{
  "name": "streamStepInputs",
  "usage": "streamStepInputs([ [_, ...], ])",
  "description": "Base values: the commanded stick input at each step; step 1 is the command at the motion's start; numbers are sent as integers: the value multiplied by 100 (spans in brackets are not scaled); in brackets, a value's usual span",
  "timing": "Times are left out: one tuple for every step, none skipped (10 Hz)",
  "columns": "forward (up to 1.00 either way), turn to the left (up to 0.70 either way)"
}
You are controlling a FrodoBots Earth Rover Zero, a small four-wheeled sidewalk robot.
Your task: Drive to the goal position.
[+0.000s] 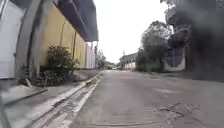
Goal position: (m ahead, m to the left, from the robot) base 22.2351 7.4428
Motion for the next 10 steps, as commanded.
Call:
streamStepInputs([
  [70, 4],
  [70, 35],
  [70, 35],
  [70, 9],
  [70, 1],
  [70, 0],
  [70, 0],
  [70, 0],
  [70, 0],
  [70, 0],
])
